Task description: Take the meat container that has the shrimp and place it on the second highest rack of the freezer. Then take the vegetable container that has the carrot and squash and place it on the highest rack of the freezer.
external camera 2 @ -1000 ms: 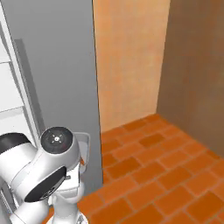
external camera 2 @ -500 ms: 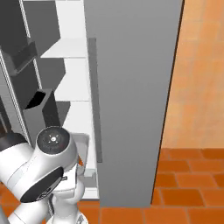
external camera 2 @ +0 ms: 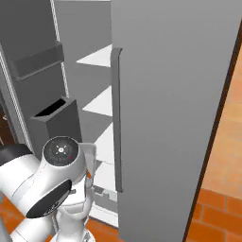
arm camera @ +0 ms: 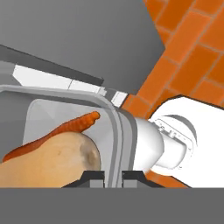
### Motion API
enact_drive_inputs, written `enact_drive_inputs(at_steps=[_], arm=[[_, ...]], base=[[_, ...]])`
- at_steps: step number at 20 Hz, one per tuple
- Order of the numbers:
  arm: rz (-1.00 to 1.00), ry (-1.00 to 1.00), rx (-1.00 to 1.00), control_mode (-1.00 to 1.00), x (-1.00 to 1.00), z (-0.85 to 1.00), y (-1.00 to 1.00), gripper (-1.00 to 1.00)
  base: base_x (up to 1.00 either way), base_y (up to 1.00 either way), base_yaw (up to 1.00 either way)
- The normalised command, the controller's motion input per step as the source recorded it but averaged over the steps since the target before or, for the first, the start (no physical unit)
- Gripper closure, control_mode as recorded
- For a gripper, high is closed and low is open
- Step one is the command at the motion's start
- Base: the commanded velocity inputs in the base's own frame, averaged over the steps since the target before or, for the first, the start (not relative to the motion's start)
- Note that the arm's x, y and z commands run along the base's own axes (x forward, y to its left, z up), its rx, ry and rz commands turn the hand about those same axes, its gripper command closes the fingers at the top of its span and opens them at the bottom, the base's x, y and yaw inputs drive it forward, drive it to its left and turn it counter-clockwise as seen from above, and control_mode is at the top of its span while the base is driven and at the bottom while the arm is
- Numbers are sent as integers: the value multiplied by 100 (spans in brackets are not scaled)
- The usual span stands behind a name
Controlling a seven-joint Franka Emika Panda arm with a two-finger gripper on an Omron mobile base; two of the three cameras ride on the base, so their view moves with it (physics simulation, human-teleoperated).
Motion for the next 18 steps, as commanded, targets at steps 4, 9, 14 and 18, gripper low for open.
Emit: enact_drive_inputs(at_steps=[4,9,14,18], arm=[[0,0,0,100,0,0,0,100],[0,0,0,100,0,0,0,100],[0,0,0,100,0,0,0,100],[0,-9,-1,-100,-1,17,13,100]], base=[[76,-1,16],[-12,80,0],[0,4,0],[-14,31,0]])
